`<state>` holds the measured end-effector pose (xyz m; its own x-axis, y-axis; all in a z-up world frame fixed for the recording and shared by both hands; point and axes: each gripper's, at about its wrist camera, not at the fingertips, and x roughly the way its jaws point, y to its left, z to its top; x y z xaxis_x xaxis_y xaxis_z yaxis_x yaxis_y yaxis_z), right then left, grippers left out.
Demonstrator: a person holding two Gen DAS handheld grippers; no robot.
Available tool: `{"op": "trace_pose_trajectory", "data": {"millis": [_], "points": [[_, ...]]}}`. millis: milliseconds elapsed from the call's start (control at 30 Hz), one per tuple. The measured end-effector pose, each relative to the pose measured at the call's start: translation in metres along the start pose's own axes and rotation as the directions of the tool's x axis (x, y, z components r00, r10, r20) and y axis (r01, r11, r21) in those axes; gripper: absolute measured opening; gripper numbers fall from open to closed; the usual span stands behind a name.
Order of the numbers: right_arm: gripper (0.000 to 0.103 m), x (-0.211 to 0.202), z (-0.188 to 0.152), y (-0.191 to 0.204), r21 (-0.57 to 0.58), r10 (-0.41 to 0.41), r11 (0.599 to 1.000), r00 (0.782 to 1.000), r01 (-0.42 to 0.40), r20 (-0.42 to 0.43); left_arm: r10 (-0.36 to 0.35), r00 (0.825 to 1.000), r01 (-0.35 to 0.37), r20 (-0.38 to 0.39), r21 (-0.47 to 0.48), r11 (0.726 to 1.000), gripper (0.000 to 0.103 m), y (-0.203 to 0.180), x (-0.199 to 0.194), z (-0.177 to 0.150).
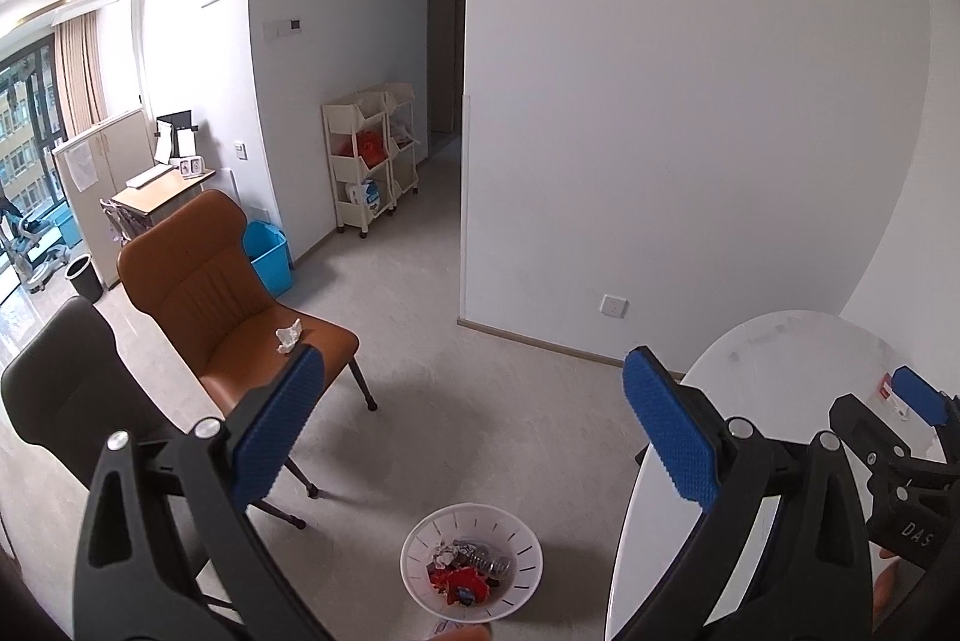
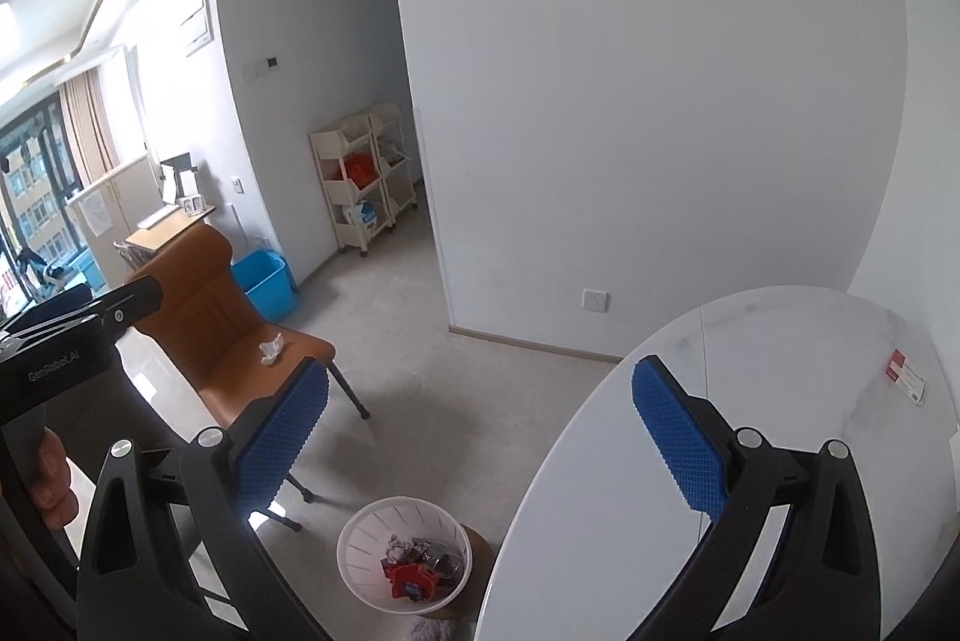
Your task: Collect trash
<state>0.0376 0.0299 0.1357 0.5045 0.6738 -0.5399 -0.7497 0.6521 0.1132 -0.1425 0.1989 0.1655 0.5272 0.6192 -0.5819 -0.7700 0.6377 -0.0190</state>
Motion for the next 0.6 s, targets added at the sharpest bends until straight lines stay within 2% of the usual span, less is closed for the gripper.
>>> {"op": "trace_pose_trajectory", "data": {"millis": [600], "points": [[0.101, 0.000, -0.006, 0.009, -0.034, -0.040, 0.999, 0.999, 0.039, -0.015, -0.050, 0.998, 0.050, -0.036, 0.021, 0.999, 0.095, -0.001, 0.010, 0.000]]}}
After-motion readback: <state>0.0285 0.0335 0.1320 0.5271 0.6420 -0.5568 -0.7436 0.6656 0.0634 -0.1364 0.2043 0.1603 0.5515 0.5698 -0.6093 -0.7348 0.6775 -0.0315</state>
